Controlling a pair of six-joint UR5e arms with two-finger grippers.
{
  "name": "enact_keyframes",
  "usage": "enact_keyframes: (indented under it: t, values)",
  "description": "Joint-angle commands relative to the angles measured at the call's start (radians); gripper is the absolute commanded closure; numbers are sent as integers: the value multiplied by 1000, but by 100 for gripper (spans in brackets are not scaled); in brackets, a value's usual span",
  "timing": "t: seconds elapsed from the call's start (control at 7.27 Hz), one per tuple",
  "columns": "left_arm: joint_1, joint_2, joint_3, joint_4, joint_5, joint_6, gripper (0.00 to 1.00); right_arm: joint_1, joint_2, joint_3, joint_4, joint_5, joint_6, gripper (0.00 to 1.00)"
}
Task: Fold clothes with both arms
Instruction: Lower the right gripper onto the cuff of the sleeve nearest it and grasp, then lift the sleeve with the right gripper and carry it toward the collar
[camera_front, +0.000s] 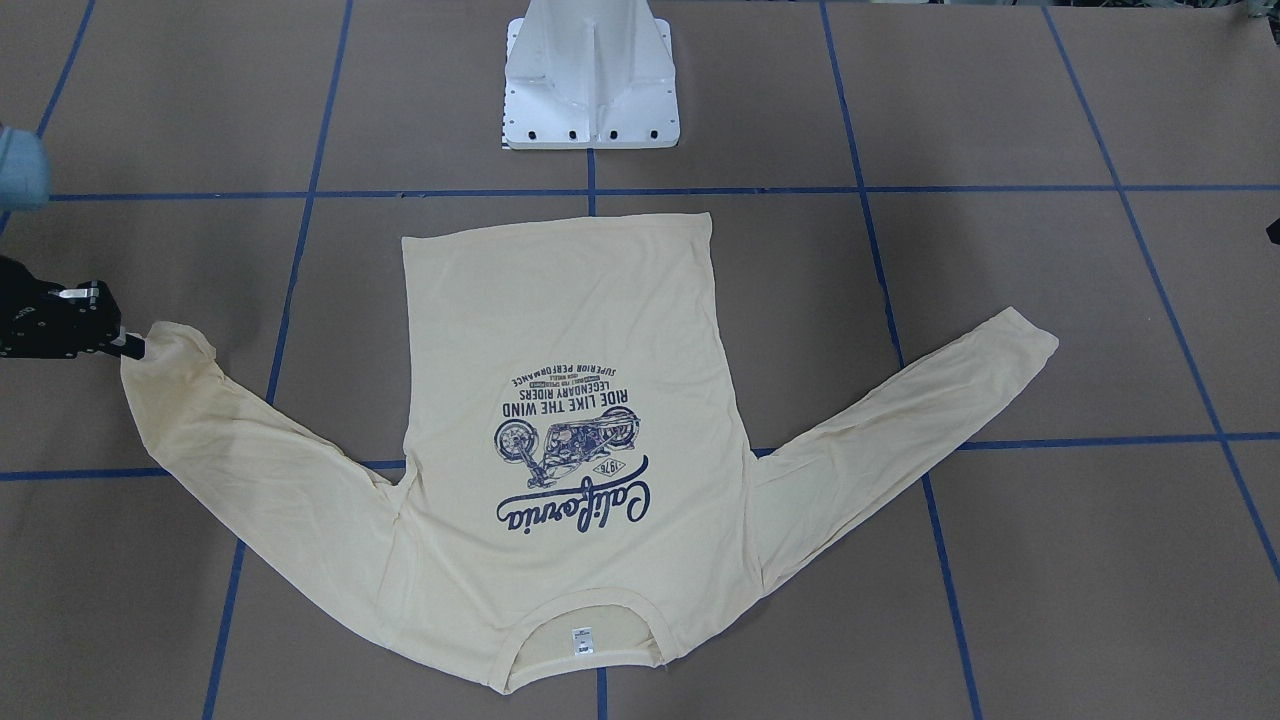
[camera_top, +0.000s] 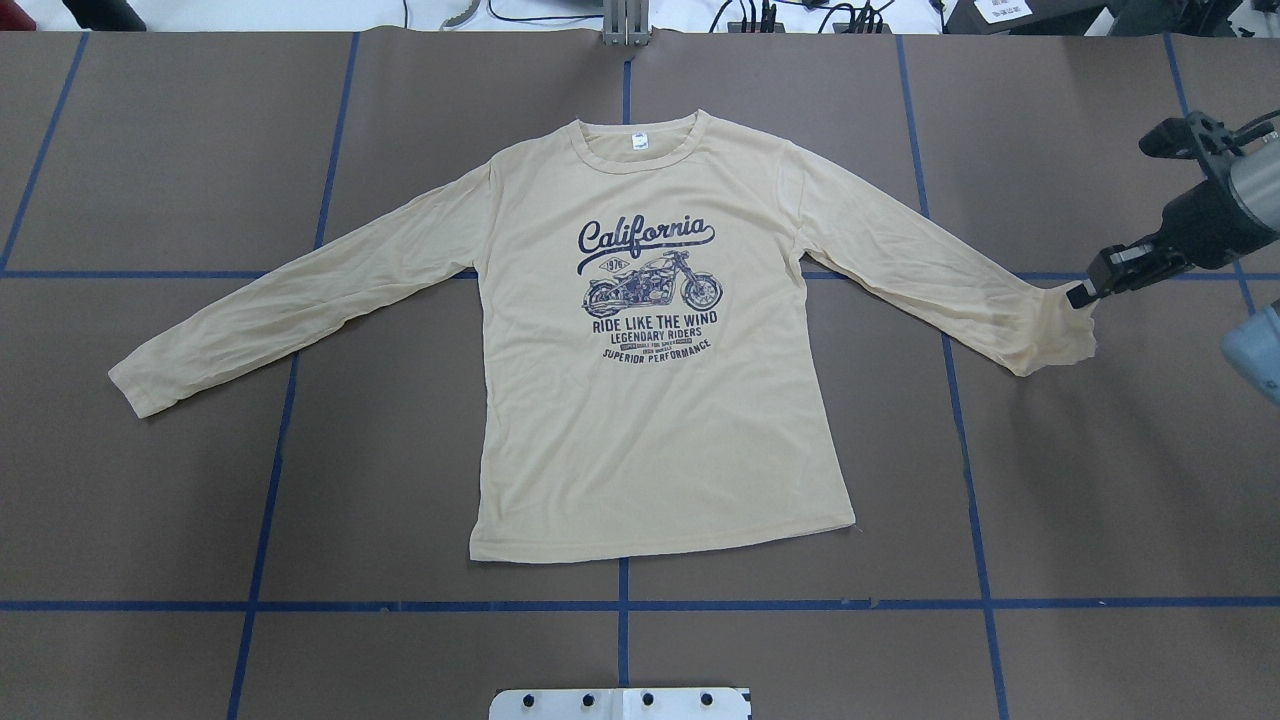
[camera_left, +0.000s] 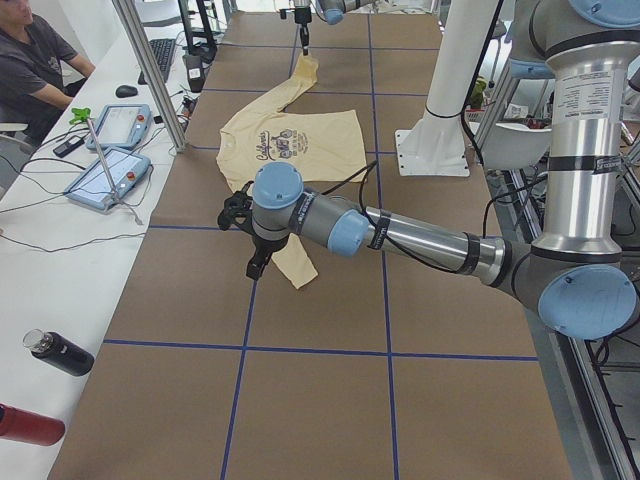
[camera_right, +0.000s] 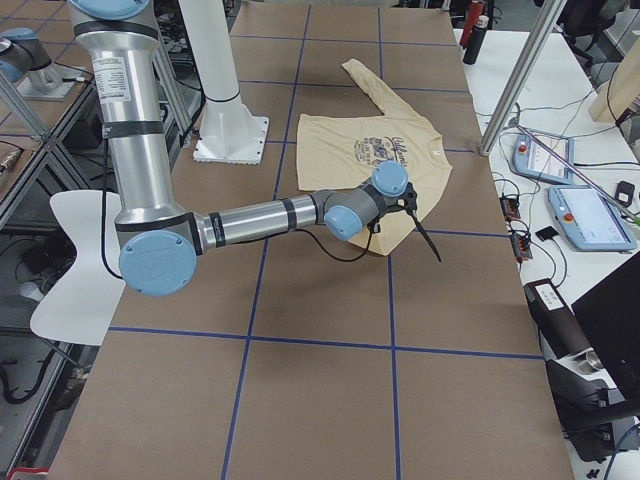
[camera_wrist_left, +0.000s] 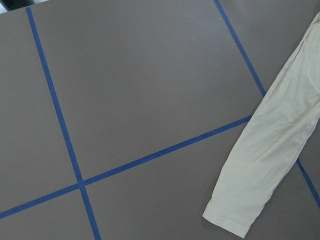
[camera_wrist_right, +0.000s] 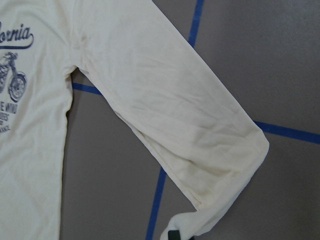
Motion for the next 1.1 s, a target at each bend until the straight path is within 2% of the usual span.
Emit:
enact_keyframes:
  t: [0.0, 0.41, 0.69, 0.83, 0.96]
  values:
    - [-6, 2, -1, 2, -1, 0, 0, 41, 114, 23, 83, 70, 212, 100]
    - [-6, -1, -1, -1, -2, -61, 0, 82, 347, 69, 95, 81, 468, 100]
    - [-6, 0, -1, 2, -1, -63, 0, 87, 456, 63, 95, 54, 489, 100]
    - [-8, 0, -1, 3, -1, -63, 0, 64, 507, 34, 94, 17, 489, 100]
    - [-6, -1, -1, 5, -1, -64, 0, -9, 576, -48, 94, -51, 487, 100]
